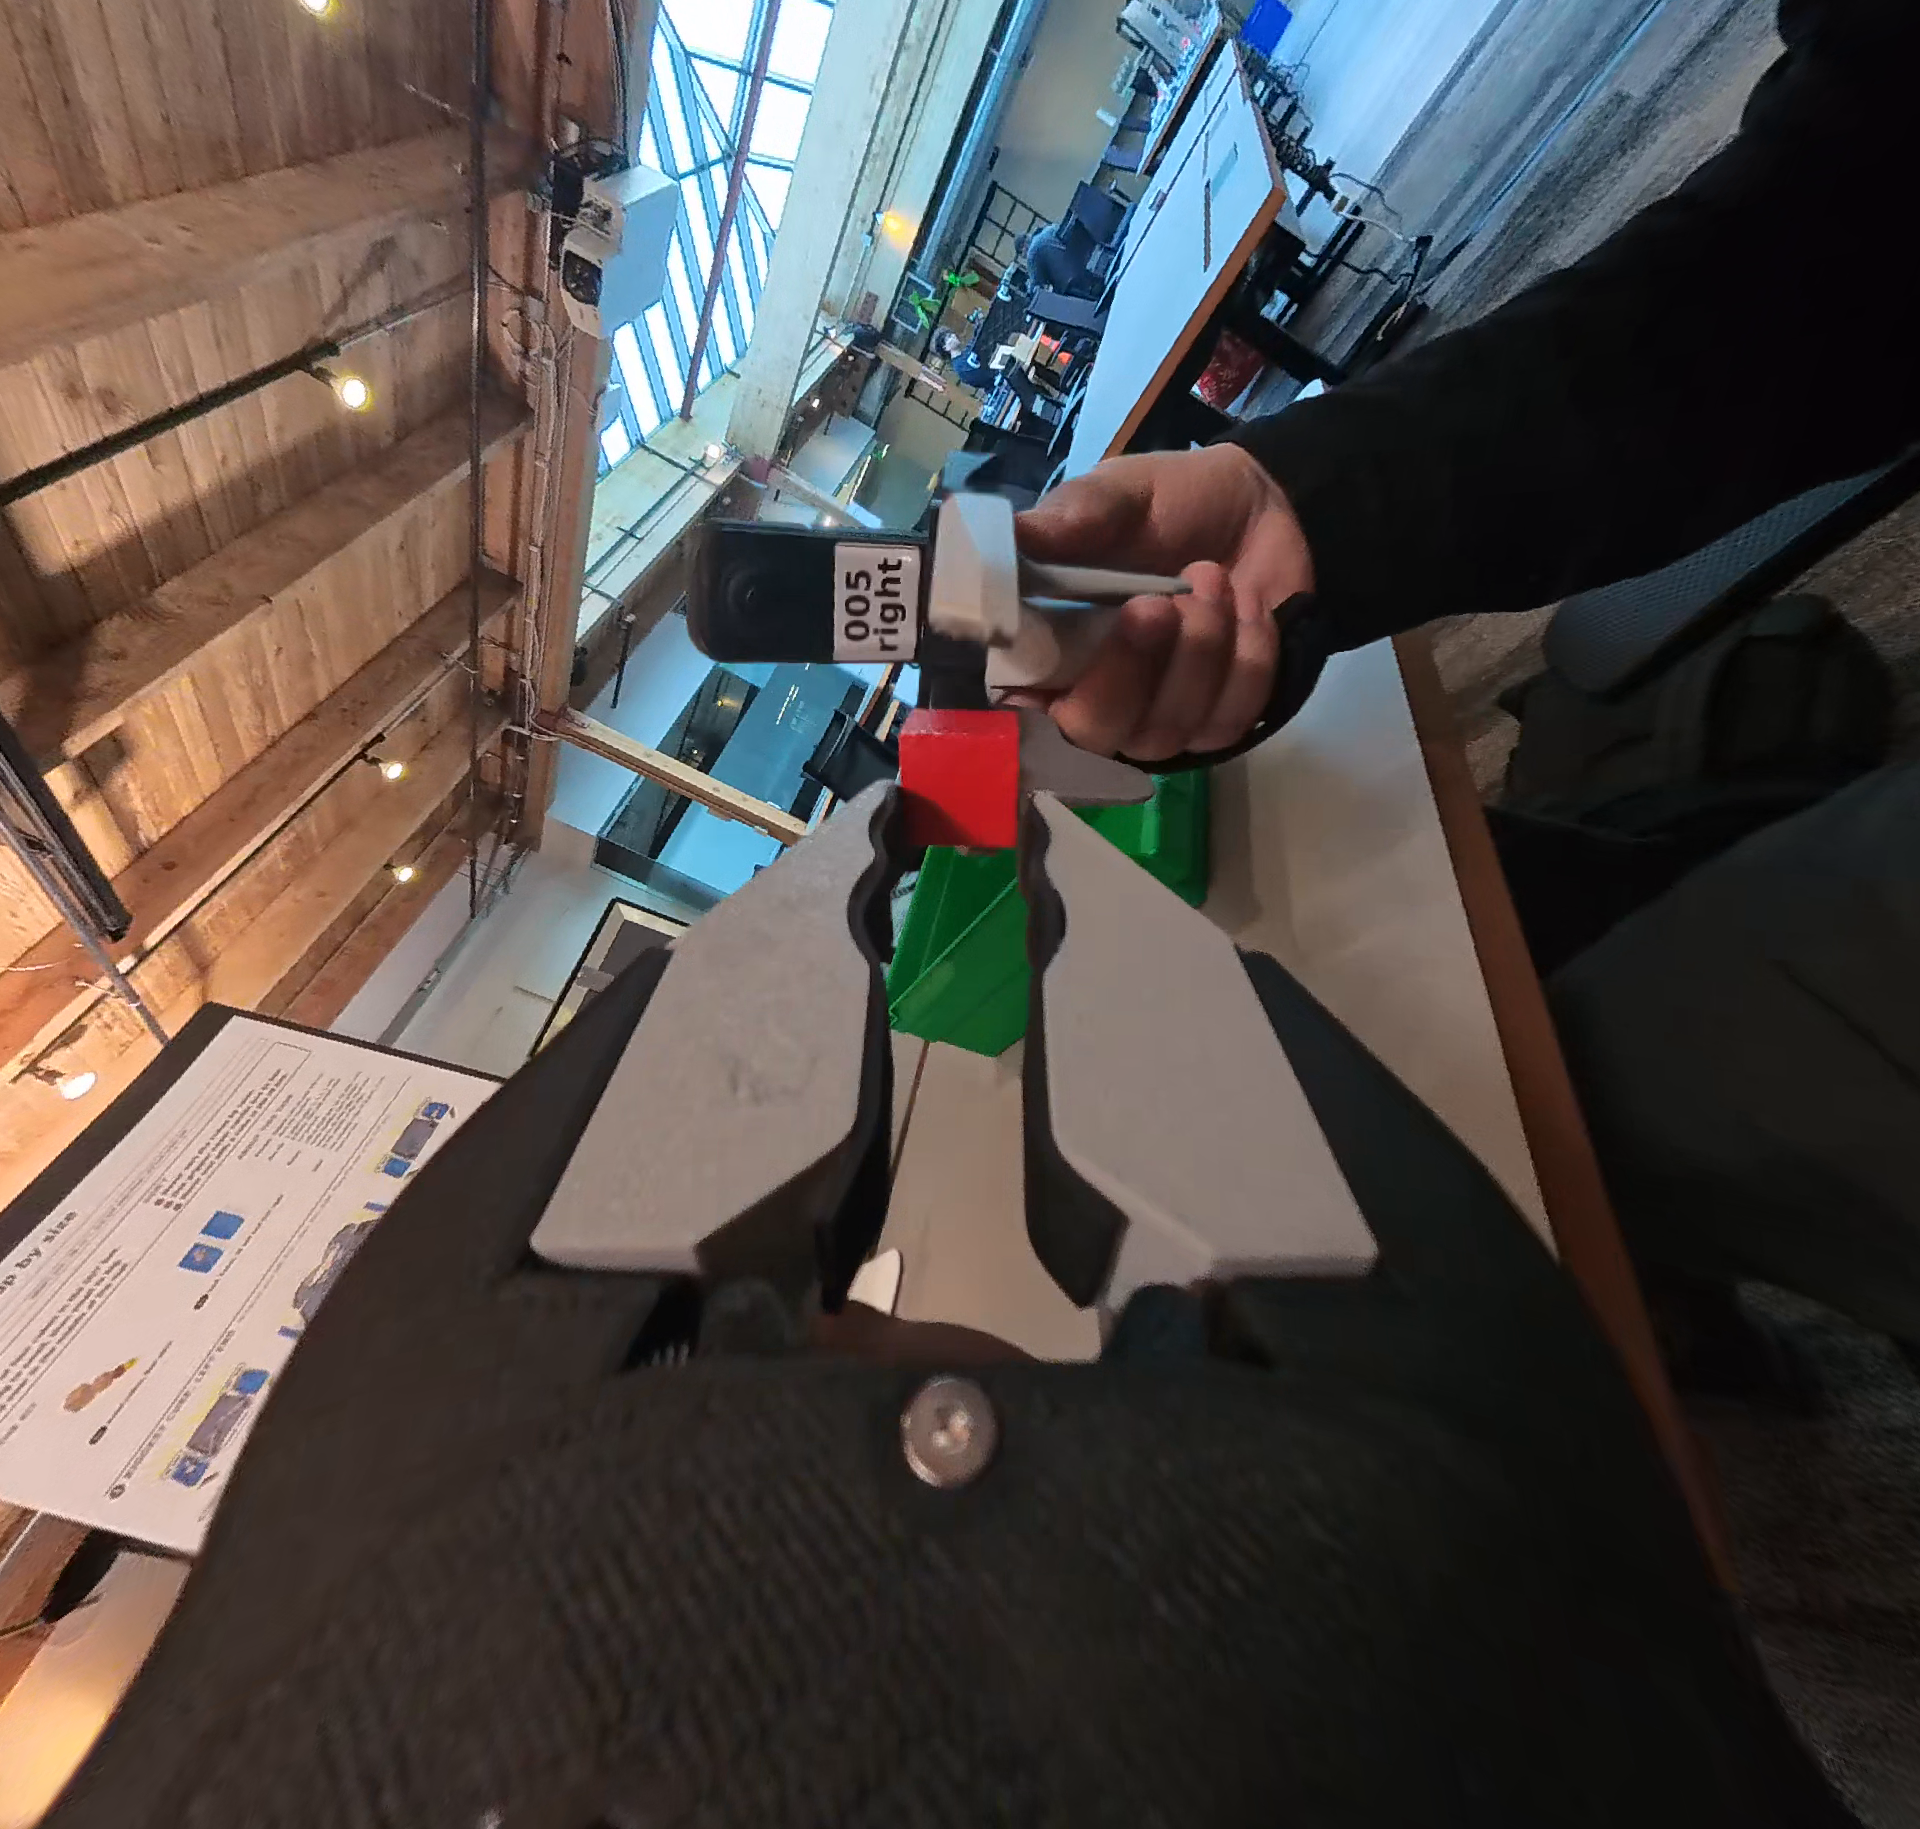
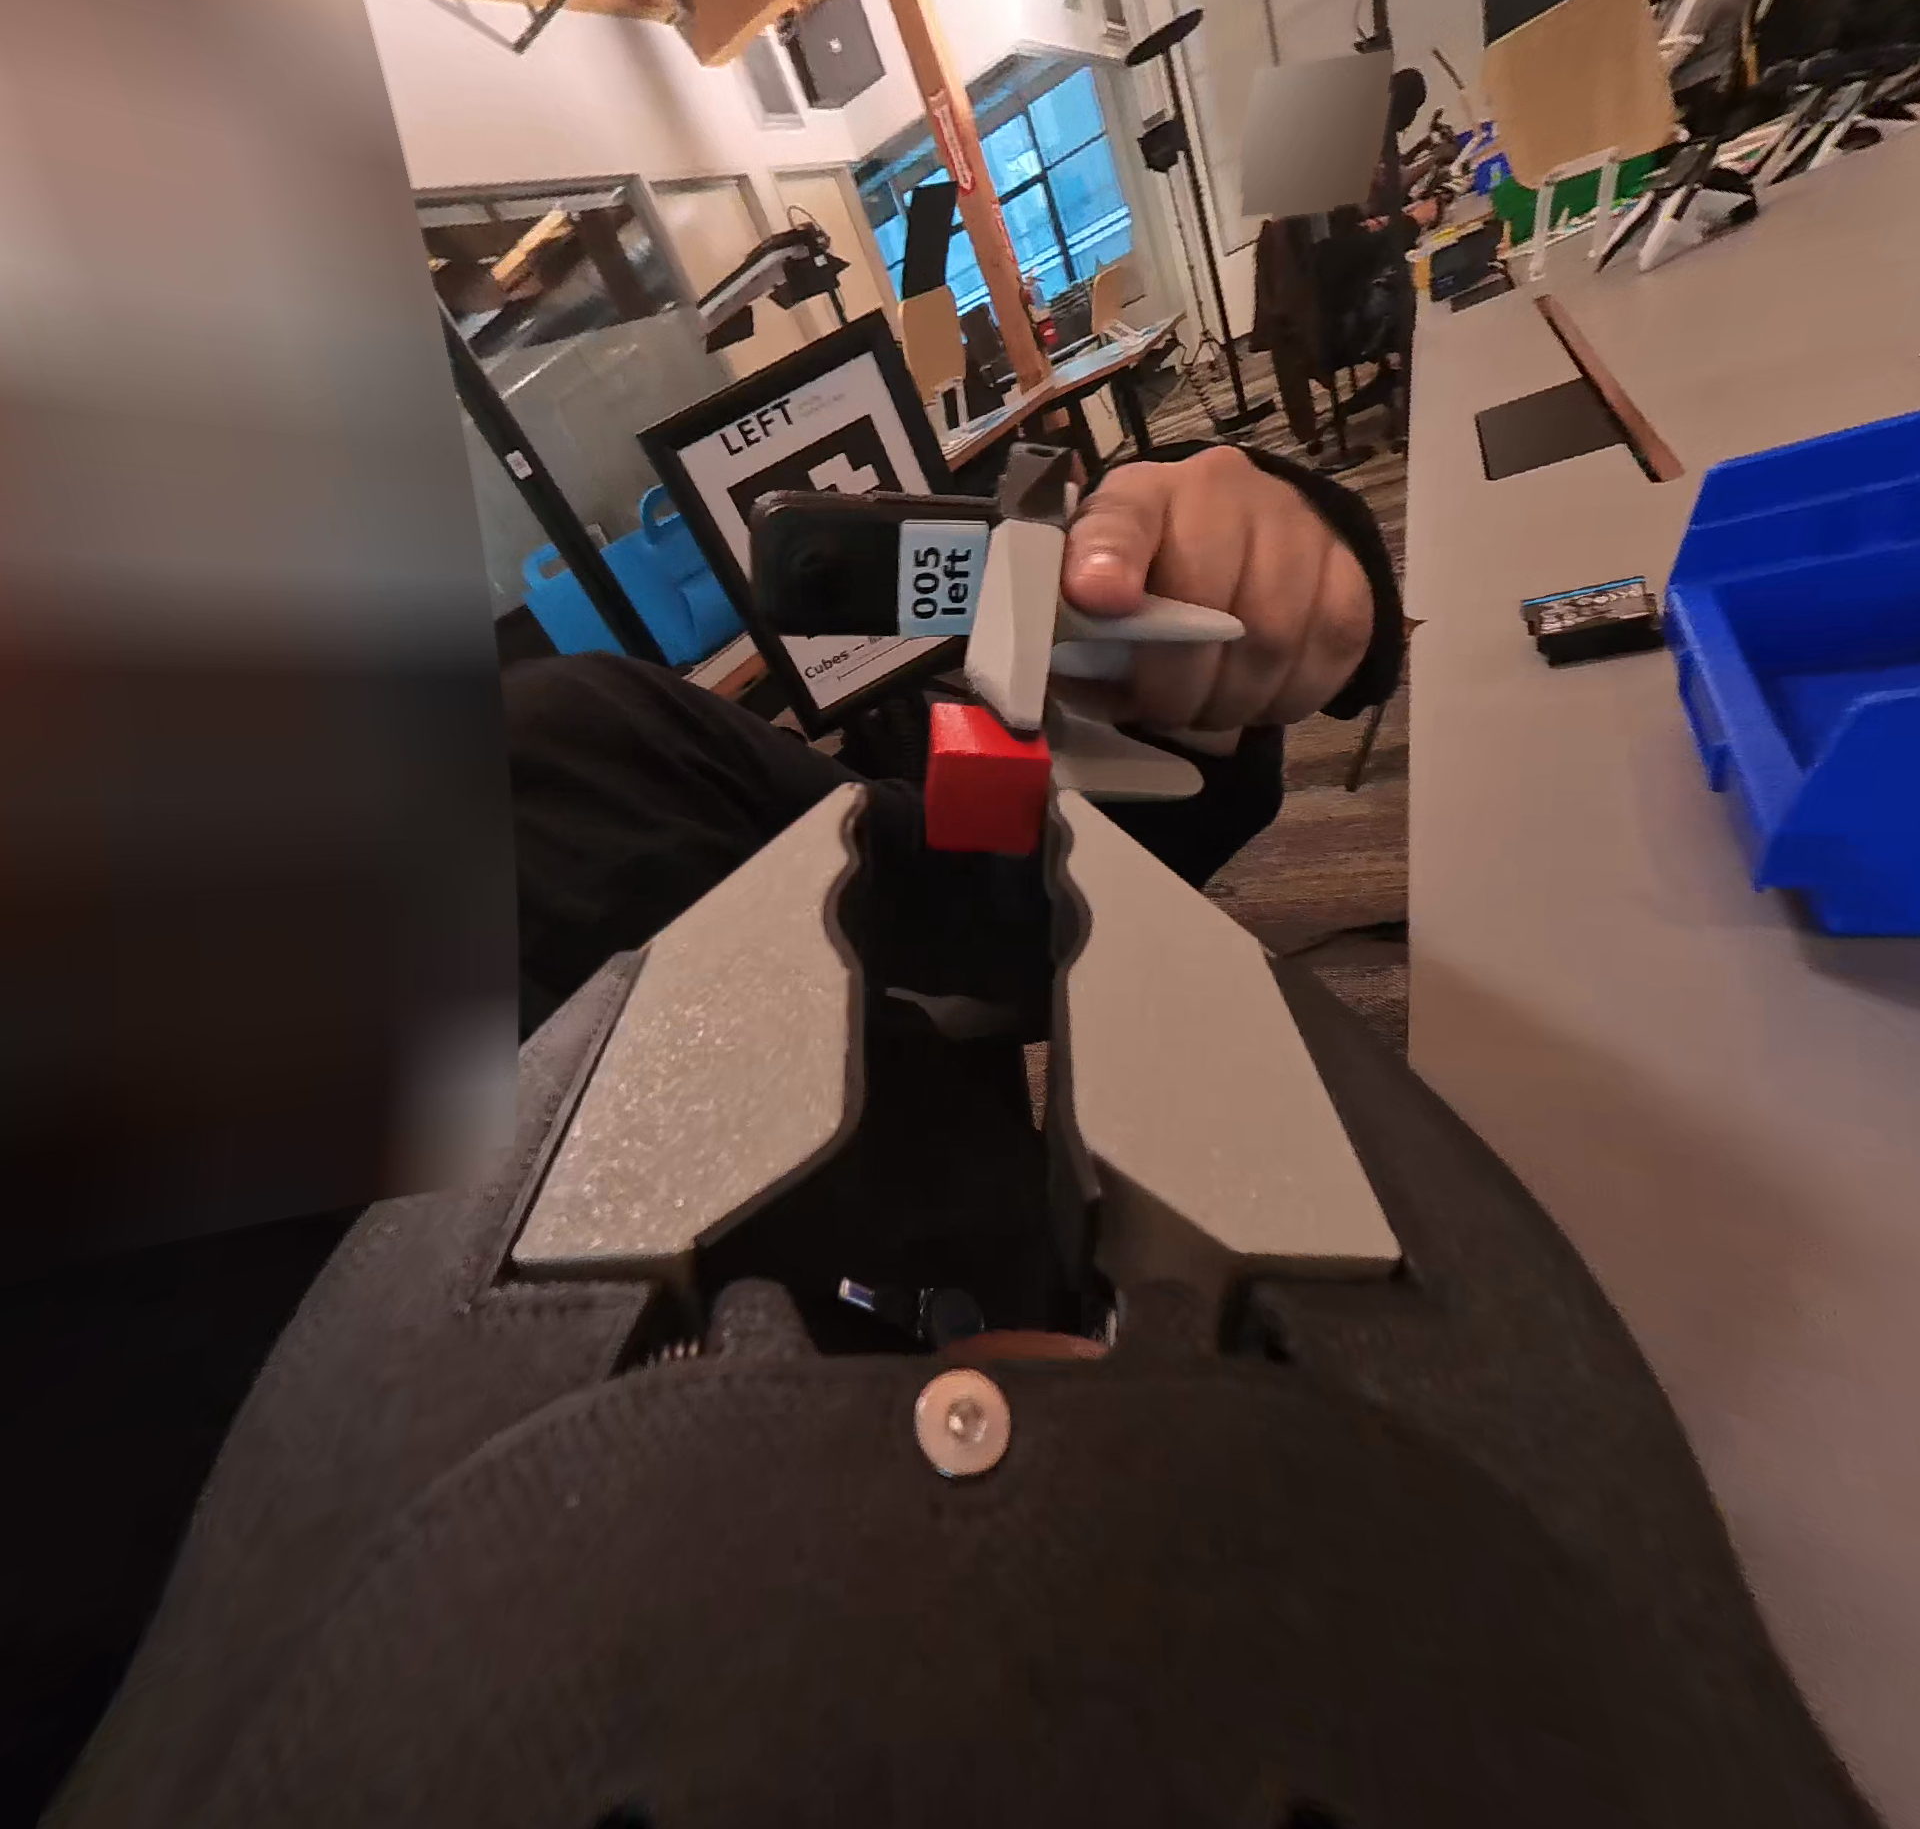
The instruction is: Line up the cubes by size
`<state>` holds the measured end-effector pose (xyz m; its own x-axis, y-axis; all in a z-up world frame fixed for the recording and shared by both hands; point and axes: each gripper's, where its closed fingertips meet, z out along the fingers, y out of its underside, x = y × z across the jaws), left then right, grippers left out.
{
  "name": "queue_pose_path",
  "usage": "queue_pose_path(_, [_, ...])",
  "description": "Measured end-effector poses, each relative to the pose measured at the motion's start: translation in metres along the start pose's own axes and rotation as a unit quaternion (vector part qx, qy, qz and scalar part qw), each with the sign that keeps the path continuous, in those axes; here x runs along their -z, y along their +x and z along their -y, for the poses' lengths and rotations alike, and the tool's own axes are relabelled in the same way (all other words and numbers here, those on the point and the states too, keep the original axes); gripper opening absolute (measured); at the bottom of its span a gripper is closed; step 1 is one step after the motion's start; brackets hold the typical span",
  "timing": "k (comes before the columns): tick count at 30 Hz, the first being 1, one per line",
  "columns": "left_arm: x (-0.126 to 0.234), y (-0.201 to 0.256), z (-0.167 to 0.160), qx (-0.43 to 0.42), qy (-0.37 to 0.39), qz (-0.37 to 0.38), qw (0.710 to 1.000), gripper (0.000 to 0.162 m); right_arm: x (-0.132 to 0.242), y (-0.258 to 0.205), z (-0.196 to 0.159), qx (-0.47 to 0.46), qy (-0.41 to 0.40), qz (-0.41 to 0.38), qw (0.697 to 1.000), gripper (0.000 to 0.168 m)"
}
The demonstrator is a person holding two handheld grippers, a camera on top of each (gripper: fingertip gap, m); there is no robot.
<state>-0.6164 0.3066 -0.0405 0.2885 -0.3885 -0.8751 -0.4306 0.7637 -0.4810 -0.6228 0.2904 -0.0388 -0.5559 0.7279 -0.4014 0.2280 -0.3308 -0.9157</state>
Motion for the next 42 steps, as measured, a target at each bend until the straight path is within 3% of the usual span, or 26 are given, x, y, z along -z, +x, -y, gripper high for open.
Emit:
queue_pose_path(2, [0.000,0.000,-0.003,-0.001,-0.004,0.004,1.000,0.019,0.000,0.009,0.000,-0.008,0.005,-0.014,1.000,0.020])
queue_pose_path(9, [-0.003,0.000,-0.023,-0.011,-0.041,0.011,0.999,0.019,-0.004,0.027,-0.003,-0.044,0.018,-0.021,0.999,0.020])
queue_pose_path(17, [-0.002,0.003,-0.039,0.009,-0.065,0.002,0.998,0.019,0.001,0.040,-0.005,0.001,-0.006,-0.093,0.996,0.019])
queue_pose_path(18, [0.001,0.004,-0.041,0.019,-0.070,-0.005,0.997,0.016,0.007,0.041,-0.003,0.006,-0.004,-0.104,0.995,0.019])
queue_pose_path(19, [0.005,0.006,-0.044,0.030,-0.076,-0.015,0.997,0.000,0.015,0.042,0.001,0.013,0.001,-0.116,0.993,0.019])
queue_pose_path(21, [0.014,0.010,-0.050,0.049,-0.090,-0.037,0.994,0.000,0.042,0.047,0.011,0.038,0.008,-0.171,0.984,0.019])
queue_pose_path(23, [0.024,0.013,-0.058,0.059,-0.116,-0.053,0.990,0.000,0.087,0.064,0.020,0.089,-0.010,-0.291,0.953,0.019])
queue_pose_path(25, [0.033,0.019,-0.066,0.075,-0.142,-0.076,0.984,0.000,0.151,0.089,0.024,0.136,-0.061,-0.435,0.888,0.019])
queue_pose_path(27, [0.042,0.036,-0.075,0.108,-0.168,-0.122,0.972,0.000,0.208,0.110,0.018,0.142,-0.133,-0.511,0.838,0.019])
queue_pose_path(33, [0.045,0.058,-0.100,0.141,-0.207,-0.173,0.952,0.000,0.311,0.171,-0.006,0.147,-0.343,-0.539,0.755,0.019])
queue_pose_path(38, [0.038,0.065,-0.109,0.171,-0.205,-0.181,0.947,0.000,0.334,0.209,-0.057,0.107,-0.486,-0.461,0.735,0.019])
queue_pose_path(42, [0.032,0.067,-0.118,0.188,-0.207,-0.180,0.943,0.000,0.334,0.231,-0.086,0.088,-0.533,-0.417,0.731,0.019])
